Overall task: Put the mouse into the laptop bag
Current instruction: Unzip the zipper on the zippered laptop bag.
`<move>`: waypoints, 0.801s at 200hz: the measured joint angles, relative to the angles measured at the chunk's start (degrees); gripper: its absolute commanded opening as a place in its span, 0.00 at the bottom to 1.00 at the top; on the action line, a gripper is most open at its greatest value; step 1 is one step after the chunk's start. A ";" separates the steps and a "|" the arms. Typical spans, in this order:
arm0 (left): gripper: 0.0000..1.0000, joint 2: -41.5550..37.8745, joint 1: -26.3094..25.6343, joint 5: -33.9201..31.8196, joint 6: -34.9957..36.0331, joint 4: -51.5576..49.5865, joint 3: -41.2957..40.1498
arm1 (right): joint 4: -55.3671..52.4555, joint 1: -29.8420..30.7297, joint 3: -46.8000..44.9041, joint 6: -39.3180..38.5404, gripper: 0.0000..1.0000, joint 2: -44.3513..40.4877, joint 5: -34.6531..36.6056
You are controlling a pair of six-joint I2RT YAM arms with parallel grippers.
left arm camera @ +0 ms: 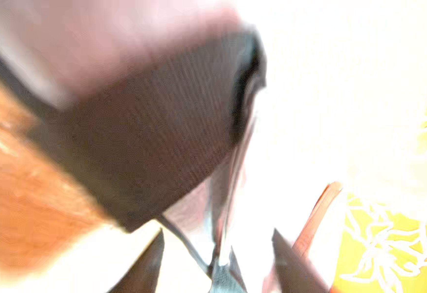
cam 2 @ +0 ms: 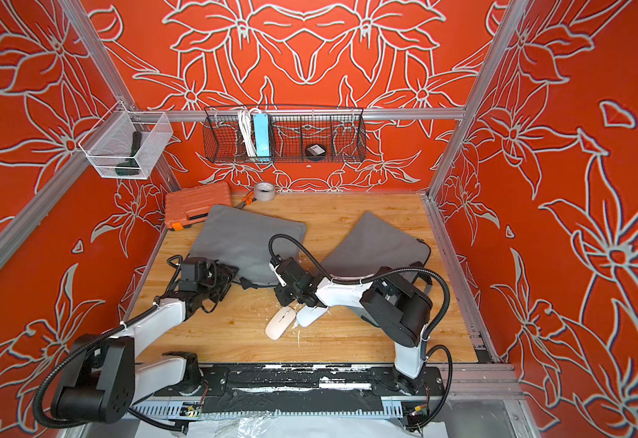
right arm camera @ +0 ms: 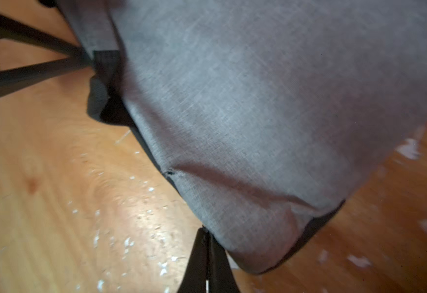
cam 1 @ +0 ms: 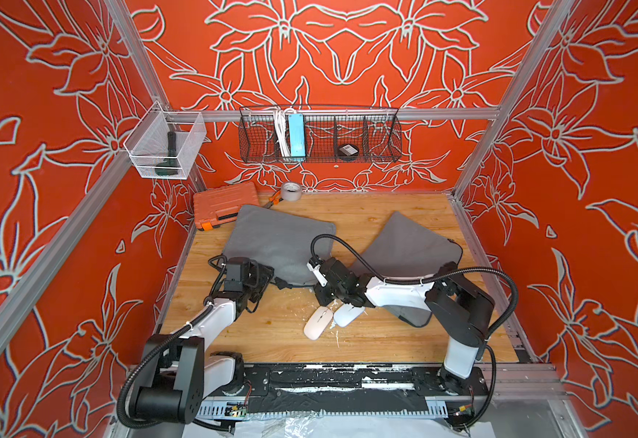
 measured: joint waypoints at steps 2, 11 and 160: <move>0.91 -0.24 0.00 -0.26 0.63 -0.39 0.20 | -0.33 -0.13 0.07 0.31 0.00 0.00 0.83; 0.93 -1.31 0.02 -1.11 0.83 -1.53 1.05 | -1.55 -0.72 0.24 1.68 0.00 0.00 3.61; 0.84 2.51 15.37 4.28 6.40 2.08 -1.95 | -11.17 -17.55 8.83 6.93 0.00 0.35 4.02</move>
